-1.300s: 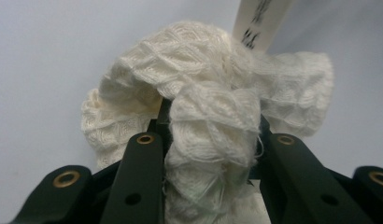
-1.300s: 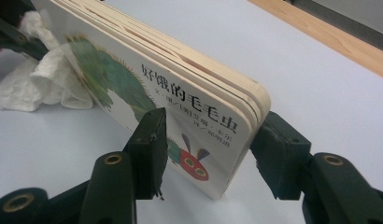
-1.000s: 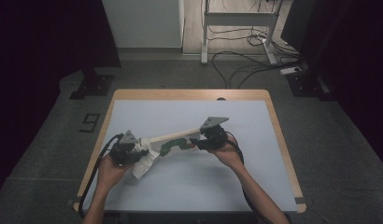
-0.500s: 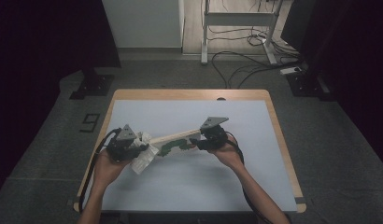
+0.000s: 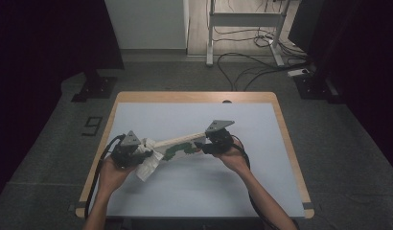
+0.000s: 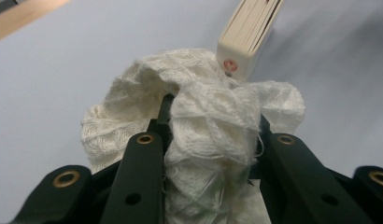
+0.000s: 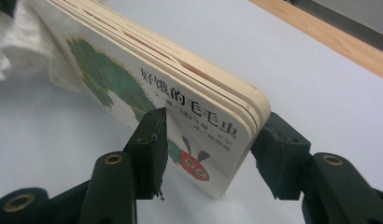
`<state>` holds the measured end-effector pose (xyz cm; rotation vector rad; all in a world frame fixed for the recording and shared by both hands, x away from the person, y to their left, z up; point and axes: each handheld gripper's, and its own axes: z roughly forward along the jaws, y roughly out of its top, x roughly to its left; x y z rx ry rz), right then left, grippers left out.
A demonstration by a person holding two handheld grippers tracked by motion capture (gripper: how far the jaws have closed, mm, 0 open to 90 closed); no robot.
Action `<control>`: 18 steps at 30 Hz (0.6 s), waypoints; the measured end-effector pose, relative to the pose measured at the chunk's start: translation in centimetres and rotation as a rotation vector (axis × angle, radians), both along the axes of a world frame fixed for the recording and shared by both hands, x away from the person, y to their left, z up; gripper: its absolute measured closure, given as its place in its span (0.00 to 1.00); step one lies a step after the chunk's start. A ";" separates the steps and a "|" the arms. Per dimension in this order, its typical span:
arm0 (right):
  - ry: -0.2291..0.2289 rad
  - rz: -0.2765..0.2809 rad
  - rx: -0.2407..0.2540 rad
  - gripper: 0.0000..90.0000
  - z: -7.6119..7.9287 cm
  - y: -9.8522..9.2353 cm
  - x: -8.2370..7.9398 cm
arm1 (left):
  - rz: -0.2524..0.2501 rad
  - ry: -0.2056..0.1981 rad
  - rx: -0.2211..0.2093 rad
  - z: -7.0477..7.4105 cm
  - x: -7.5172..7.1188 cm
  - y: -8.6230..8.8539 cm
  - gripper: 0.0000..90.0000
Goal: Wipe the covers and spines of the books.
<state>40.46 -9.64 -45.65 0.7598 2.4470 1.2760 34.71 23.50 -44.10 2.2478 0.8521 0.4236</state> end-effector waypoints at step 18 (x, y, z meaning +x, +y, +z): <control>-0.007 -0.003 0.001 0.52 -0.1 0.0 -0.1 | 0.036 0.051 0.000 -4.5 0.5 -0.4 0.76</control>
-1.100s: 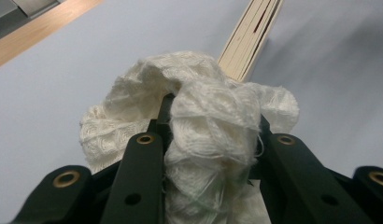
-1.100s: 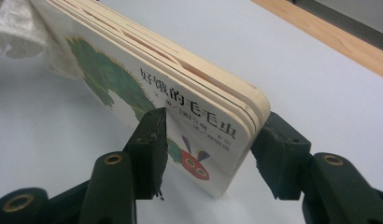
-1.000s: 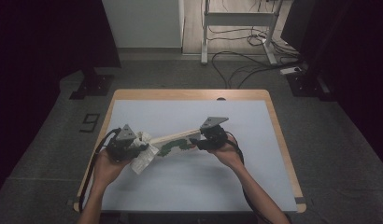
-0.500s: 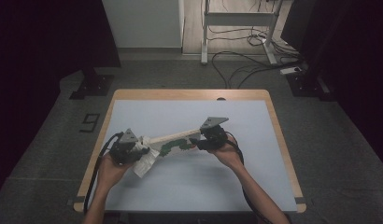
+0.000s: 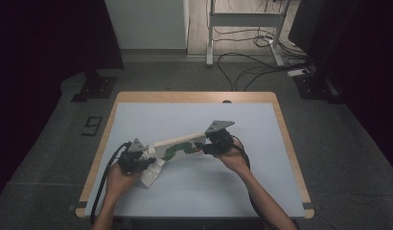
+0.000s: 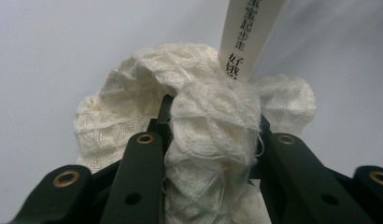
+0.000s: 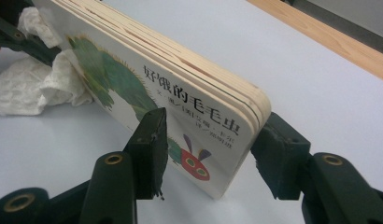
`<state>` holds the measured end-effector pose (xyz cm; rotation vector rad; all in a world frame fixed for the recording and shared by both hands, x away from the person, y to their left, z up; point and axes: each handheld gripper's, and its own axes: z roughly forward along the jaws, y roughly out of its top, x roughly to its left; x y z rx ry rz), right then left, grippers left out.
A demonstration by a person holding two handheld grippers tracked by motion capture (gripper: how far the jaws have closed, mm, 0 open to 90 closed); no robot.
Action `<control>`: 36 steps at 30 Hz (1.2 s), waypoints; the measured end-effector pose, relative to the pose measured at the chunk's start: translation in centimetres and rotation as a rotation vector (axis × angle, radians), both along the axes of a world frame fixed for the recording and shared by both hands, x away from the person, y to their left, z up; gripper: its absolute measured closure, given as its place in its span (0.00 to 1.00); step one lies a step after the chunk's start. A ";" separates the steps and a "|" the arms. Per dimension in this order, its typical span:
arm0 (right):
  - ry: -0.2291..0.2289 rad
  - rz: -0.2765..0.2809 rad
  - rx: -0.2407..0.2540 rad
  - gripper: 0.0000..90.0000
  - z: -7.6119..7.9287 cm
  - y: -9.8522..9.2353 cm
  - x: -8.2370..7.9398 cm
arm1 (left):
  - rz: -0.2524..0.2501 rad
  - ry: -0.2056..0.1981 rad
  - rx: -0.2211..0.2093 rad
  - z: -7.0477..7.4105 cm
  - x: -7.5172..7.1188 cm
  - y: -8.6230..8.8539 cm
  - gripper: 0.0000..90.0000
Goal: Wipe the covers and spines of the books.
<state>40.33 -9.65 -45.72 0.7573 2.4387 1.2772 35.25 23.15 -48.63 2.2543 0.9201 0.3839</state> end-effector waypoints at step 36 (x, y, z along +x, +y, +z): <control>-0.001 0.002 0.014 0.52 -0.1 -0.2 0.0 | 0.049 -0.086 -0.054 6.1 -0.2 5.4 0.76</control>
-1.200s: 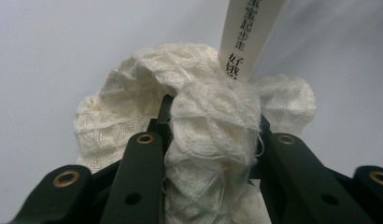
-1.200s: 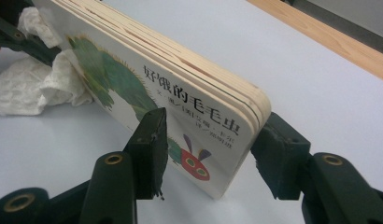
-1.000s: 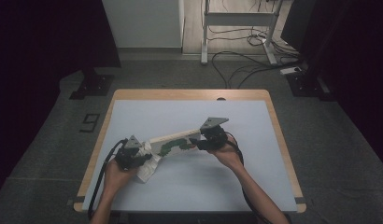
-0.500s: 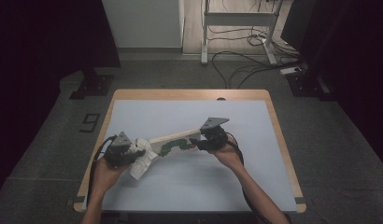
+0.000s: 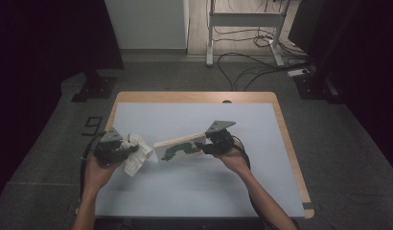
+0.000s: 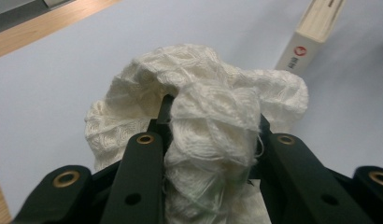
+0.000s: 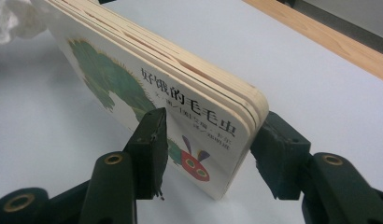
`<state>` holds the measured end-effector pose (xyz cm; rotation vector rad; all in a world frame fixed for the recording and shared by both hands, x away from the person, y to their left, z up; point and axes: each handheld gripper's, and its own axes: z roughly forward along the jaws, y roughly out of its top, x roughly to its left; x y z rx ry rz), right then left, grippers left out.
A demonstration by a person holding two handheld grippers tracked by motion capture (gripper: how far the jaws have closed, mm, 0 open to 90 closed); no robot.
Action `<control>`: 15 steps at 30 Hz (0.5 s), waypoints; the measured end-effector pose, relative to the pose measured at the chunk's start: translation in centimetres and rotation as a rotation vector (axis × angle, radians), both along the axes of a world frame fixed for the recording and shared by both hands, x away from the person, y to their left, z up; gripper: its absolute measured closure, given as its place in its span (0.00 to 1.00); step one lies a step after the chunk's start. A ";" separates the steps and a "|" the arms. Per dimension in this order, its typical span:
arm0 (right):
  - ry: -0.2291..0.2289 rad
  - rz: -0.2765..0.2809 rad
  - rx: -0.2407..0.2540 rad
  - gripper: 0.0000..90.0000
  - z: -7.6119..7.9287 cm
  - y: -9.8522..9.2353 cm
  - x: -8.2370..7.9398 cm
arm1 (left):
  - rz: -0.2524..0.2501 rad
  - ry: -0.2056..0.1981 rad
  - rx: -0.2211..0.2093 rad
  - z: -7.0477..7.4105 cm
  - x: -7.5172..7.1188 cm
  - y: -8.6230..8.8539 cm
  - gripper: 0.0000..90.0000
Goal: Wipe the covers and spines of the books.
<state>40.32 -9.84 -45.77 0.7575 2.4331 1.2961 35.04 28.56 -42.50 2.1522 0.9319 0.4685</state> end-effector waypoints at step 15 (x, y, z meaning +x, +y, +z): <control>0.006 0.001 0.007 0.52 0.1 -0.1 -0.1 | 0.074 -0.023 0.020 0.6 2.6 1.6 0.73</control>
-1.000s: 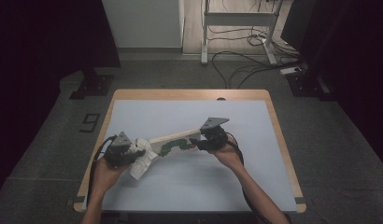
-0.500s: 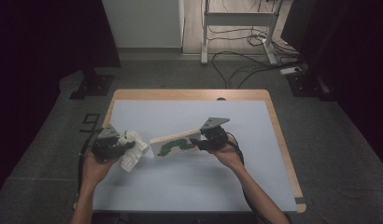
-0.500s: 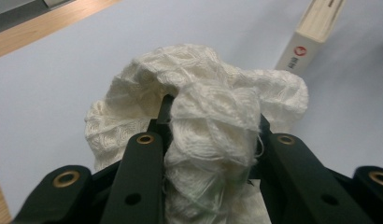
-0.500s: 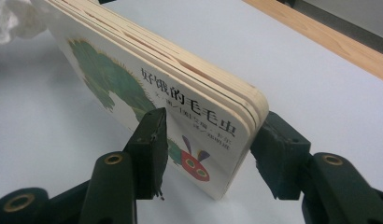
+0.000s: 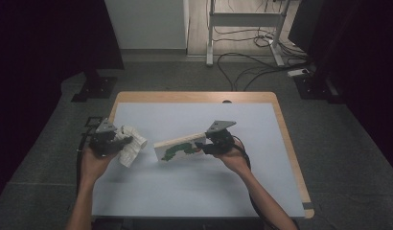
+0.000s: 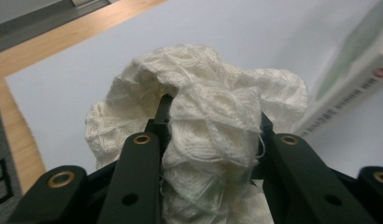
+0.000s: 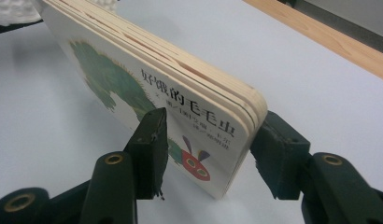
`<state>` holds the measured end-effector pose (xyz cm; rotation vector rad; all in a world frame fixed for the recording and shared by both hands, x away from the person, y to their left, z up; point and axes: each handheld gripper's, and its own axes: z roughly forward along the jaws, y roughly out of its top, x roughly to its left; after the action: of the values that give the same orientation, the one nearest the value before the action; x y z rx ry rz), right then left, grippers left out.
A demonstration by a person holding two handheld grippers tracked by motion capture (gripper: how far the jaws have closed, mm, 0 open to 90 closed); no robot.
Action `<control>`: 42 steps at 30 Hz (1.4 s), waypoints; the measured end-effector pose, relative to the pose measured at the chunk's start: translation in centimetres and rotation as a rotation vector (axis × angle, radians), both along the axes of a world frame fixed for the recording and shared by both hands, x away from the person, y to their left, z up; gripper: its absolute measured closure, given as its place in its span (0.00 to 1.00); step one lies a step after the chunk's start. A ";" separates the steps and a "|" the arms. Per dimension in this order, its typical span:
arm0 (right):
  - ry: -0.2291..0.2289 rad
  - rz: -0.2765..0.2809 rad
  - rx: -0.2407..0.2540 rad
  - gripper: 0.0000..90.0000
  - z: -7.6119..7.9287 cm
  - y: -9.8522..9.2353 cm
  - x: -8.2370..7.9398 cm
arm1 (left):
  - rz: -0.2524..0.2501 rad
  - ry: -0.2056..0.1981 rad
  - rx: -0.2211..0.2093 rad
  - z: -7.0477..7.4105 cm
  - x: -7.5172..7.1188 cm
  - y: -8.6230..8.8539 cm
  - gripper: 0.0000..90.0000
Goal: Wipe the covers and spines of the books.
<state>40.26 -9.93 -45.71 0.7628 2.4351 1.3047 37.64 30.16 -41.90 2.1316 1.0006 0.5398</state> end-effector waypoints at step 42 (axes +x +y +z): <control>0.008 -0.001 0.064 0.51 -0.3 -0.4 0.0 | 0.154 0.049 -0.125 -6.1 4.1 1.1 0.18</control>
<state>40.27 -10.37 -46.05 0.7862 2.4091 1.3884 41.77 31.23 -47.95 1.9767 1.2015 0.4877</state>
